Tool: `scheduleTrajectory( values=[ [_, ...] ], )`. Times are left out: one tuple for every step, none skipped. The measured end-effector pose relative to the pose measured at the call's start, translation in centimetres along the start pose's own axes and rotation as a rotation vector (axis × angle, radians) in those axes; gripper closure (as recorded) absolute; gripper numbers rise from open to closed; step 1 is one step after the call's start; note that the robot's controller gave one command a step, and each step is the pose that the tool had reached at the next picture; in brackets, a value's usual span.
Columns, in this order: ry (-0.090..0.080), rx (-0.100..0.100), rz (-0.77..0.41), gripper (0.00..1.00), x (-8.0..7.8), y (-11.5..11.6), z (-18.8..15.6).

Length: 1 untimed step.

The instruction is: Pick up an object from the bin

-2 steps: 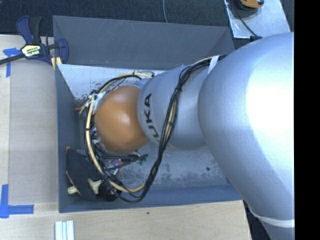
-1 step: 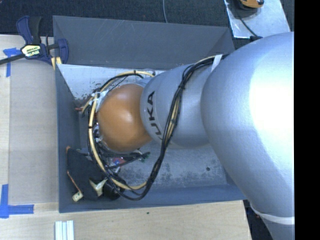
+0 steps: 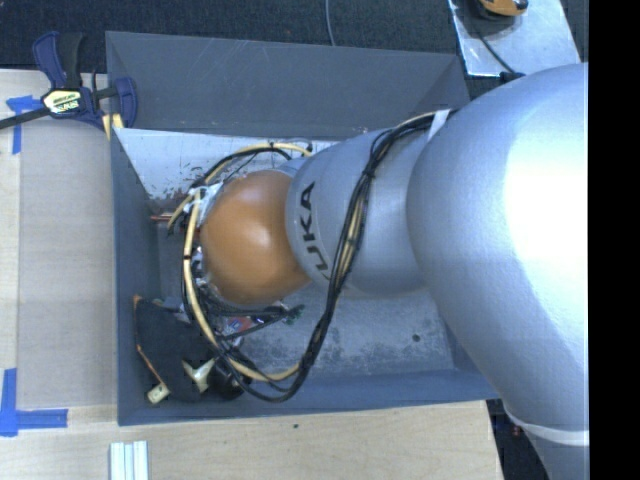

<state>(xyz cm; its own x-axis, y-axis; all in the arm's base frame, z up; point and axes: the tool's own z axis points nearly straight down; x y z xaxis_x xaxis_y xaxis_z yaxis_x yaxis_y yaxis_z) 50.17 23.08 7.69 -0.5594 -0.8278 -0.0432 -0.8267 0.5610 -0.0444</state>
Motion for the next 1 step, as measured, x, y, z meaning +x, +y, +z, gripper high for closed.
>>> scheduleTrajectory(
  values=[
    [0.001, 0.002, 0.031, 1.0, -0.03, -0.02, 0.02]
  ],
)
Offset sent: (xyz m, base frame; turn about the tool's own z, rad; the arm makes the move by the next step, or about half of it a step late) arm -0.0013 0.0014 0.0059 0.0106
